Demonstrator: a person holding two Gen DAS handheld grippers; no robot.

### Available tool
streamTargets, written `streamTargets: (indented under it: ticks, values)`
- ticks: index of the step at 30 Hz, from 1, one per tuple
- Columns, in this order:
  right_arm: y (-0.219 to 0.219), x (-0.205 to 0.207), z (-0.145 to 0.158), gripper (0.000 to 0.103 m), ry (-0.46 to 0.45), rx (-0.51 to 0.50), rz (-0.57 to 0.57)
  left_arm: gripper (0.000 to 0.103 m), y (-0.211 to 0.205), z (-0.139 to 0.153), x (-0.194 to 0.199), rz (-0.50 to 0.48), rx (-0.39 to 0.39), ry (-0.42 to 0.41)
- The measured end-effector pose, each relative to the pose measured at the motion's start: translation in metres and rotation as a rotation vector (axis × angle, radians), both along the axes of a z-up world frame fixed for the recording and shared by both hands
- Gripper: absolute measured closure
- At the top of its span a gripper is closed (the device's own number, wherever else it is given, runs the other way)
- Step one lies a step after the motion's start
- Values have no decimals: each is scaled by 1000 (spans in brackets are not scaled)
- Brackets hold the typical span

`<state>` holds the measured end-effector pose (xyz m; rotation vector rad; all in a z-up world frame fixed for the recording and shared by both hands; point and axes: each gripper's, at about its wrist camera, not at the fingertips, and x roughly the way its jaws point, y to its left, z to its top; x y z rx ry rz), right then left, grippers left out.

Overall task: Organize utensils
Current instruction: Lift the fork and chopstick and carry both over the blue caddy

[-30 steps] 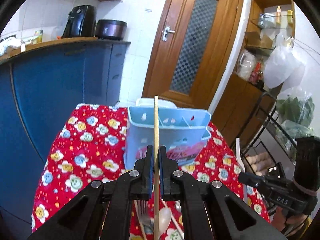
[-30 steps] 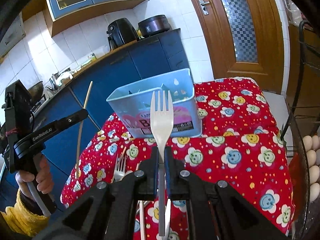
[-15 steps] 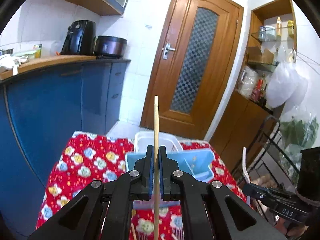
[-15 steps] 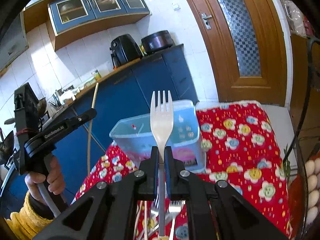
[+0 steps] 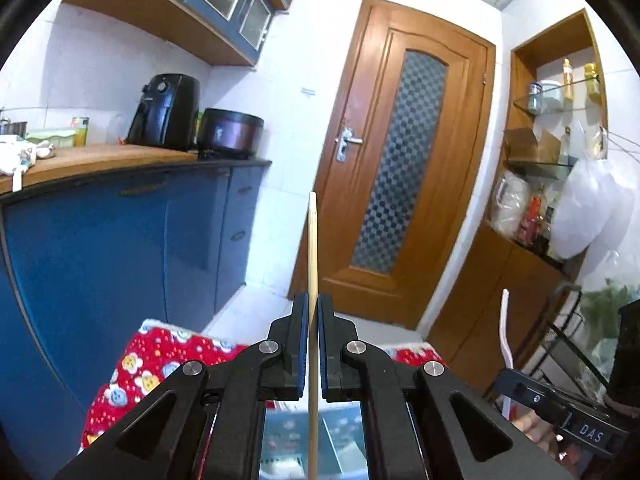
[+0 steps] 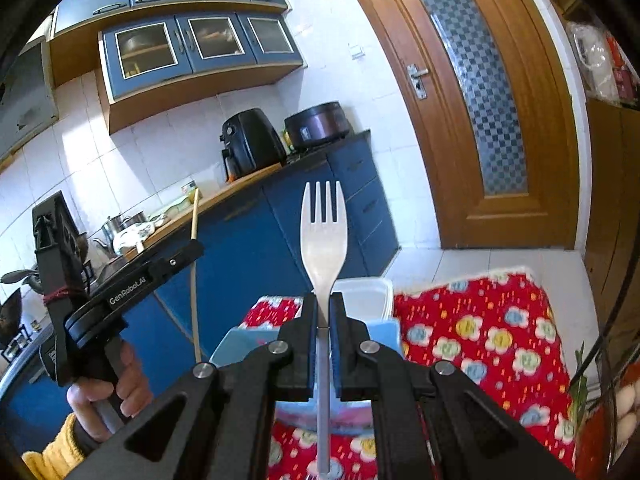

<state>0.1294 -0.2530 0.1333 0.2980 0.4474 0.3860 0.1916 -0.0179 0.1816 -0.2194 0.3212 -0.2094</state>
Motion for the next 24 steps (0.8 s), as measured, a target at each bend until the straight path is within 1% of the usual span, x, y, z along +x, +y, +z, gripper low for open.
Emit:
streamTargets:
  ticks: [7, 9, 13, 19, 24]
  values:
    - [1, 22, -6, 96, -63, -16, -56, 99, -3, -9, 10, 60, 25, -79]
    - [3, 27, -11, 96, -81, -35, -69, 99, -5, -14, 12, 70, 35, -92]
    - [11, 33, -23, 96, -128, -91, -93, 99, -7, -29, 16, 73, 39, -82]
    - [19, 39, -38, 96, -159, -128, -112, 99, -10, -49, 19, 72, 50, -72]
    - [25, 45, -53, 96, -144, -151, -121, 99, -13, -60, 14, 76, 79, -87]
